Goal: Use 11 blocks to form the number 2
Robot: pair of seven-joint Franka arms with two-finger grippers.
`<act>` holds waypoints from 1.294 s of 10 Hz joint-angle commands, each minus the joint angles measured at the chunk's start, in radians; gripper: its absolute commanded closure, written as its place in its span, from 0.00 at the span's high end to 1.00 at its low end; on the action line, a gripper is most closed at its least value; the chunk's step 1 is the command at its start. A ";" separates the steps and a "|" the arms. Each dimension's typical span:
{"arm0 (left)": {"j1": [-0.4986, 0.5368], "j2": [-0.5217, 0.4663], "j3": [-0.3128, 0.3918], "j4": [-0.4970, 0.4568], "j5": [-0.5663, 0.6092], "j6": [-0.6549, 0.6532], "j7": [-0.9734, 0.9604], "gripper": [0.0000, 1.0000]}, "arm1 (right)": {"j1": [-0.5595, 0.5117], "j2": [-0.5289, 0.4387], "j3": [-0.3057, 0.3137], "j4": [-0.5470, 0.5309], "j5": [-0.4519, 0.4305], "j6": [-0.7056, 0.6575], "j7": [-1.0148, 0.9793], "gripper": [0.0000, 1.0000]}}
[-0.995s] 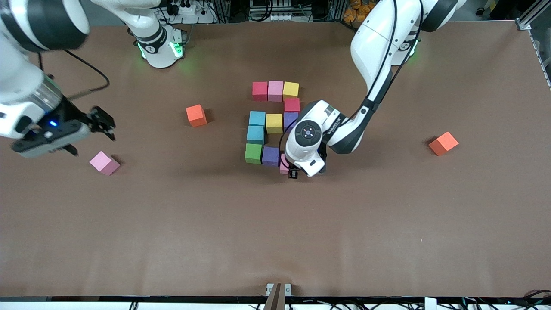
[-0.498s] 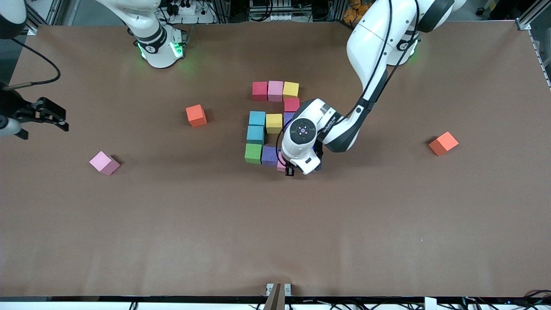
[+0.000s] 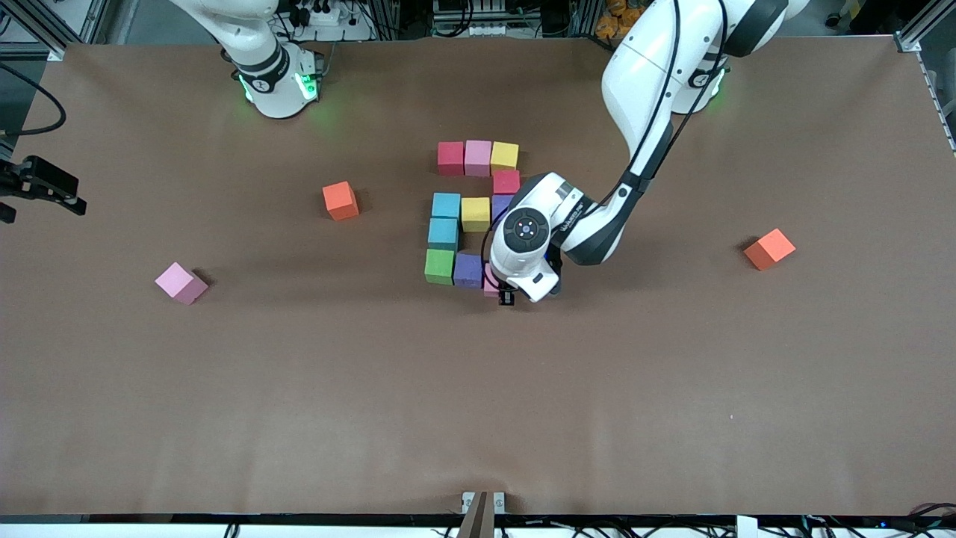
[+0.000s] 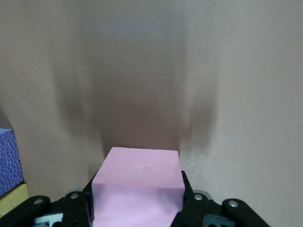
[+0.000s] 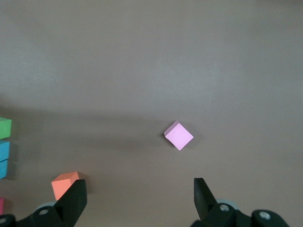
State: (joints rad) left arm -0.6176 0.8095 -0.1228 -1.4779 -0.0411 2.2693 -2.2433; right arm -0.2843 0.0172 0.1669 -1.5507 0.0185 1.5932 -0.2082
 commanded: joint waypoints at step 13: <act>-0.013 -0.039 0.005 -0.036 -0.003 -0.037 0.022 1.00 | -0.072 -0.002 -0.024 0.141 0.035 -0.122 0.024 1.00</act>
State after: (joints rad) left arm -0.6269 0.8051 -0.1241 -1.4930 -0.0411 2.2434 -2.2373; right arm -0.3483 0.0097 0.1377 -1.4329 0.0287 1.4832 -0.1965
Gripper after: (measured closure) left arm 0.000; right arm 0.000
